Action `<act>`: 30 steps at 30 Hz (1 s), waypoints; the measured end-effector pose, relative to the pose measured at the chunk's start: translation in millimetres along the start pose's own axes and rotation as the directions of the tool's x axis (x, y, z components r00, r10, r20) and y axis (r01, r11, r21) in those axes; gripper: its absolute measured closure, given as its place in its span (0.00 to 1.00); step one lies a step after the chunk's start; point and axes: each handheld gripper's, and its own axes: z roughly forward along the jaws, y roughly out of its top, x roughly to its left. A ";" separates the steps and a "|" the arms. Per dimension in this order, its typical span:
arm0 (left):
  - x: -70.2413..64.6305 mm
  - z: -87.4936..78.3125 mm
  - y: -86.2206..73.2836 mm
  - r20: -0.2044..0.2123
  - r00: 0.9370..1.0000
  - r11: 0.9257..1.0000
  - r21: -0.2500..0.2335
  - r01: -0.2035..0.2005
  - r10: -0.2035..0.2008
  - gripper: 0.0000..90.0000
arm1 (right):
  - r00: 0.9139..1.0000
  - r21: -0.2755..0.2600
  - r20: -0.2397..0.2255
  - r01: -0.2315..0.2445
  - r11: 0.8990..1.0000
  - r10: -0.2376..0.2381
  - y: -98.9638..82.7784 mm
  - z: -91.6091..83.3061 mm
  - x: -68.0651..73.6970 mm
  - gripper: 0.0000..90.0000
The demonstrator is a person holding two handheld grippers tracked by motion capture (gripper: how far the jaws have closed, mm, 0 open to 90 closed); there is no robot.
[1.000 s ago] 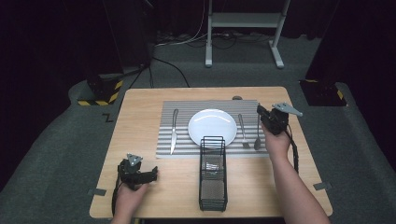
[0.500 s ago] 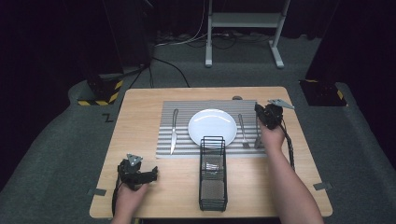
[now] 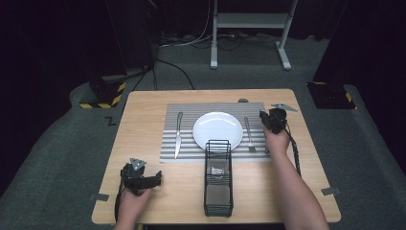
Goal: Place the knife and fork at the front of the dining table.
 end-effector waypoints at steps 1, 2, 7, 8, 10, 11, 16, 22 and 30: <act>-0.1 0.0 0.0 0.000 1.000 1.000 0.000 0.001 -0.001 0.02 | 1.000 -0.004 -0.001 -0.001 1.000 0.001 0.3 -0.2 0.8 0.97; -0.1 0.0 0.0 0.000 1.000 1.000 0.001 0.001 -0.001 0.02 | 1.000 -0.006 -0.004 -0.008 1.000 0.008 0.4 -0.4 1.3 0.97; -0.1 0.0 0.0 0.001 1.000 1.000 0.000 0.002 -0.002 0.02 | 0.999 -0.009 -0.014 -0.040 0.999 0.040 -0.1 0.4 0.4 0.97; -0.1 0.1 0.0 0.001 1.000 1.000 0.000 0.002 -0.002 0.02 | 0.999 -0.006 -0.009 -0.036 0.999 0.036 -0.4 0.7 0.3 0.96; 0.1 0.0 0.0 0.002 1.000 1.000 0.001 0.000 0.000 0.02 | 0.999 0.002 -0.001 -0.036 0.999 0.036 -1.4 1.5 -0.5 0.96; 0.2 0.1 0.0 0.002 1.000 1.000 0.001 0.000 0.000 0.02 | 0.999 0.005 0.005 -0.033 0.999 0.033 -1.9 1.7 -0.5 0.96; 0.3 0.0 0.1 0.003 1.000 1.000 0.001 -0.002 0.002 0.02 | 0.999 0.010 0.026 -0.029 1.000 0.029 -3.2 0.0 -1.0 0.92; 0.3 0.1 0.1 0.003 1.000 1.000 0.001 -0.002 0.002 0.02 | 0.999 0.006 0.027 -0.016 1.000 0.016 -3.4 -6.1 -0.6 0.91; 0.4 0.0 0.1 0.002 1.000 1.000 0.001 -0.003 0.003 0.02 | 0.999 0.006 0.039 0.036 0.999 -0.036 -6.1 -19.8 0.0 0.90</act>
